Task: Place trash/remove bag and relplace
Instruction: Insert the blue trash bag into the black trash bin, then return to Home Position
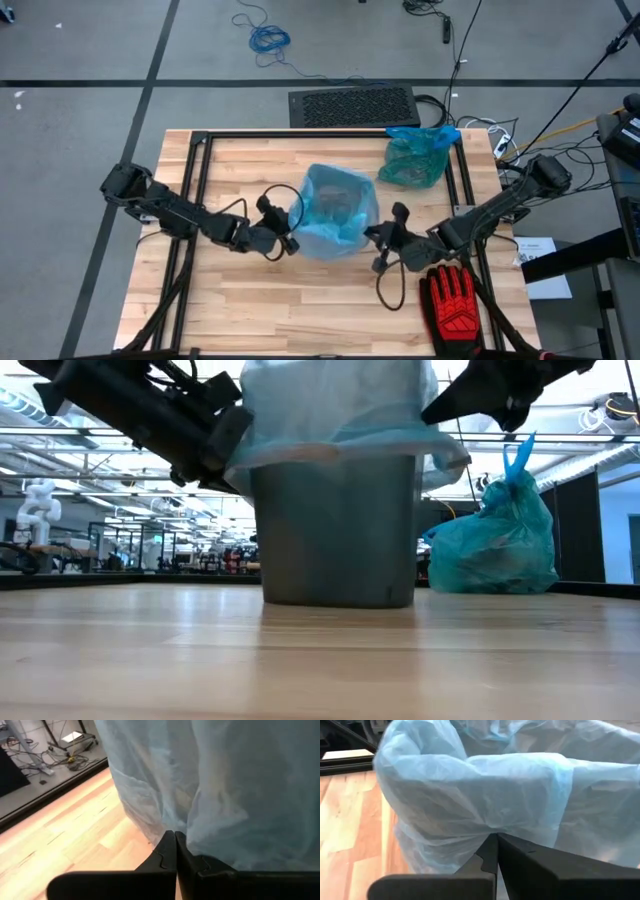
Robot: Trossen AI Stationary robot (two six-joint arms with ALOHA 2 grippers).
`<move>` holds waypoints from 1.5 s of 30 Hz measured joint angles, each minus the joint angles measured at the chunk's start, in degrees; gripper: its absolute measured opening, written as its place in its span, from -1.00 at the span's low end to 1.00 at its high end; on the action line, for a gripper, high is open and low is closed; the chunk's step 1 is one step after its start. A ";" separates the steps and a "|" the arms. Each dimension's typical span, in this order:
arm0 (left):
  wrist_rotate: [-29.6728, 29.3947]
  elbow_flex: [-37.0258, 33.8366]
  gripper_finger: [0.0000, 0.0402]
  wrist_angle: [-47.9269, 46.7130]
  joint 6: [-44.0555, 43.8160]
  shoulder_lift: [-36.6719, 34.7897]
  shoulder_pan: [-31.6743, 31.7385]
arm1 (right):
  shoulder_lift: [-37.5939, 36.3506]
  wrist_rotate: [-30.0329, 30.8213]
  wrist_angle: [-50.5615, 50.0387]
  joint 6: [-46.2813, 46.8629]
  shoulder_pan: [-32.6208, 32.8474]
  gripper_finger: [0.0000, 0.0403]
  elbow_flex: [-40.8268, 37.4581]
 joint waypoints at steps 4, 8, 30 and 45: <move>0.01 0.00 -1.00 0.25 1.00 0.00 -0.07 | 0.00 3.38 -0.62 -0.09 1.83 -1.00 0.00; 0.01 0.00 -1.00 0.32 0.99 0.00 -0.54 | 0.00 3.94 -2.67 -0.15 2.42 -1.00 0.00; 2.76 0.02 -1.00 6.19 0.55 -0.09 -4.74 | 1.84 2.37 -12.70 -1.17 -3.77 -1.00 0.00; -0.04 0.07 -1.00 -14.61 -5.73 -14.06 -11.10 | -12.95 0.77 -36.46 4.69 1.17 -1.00 0.00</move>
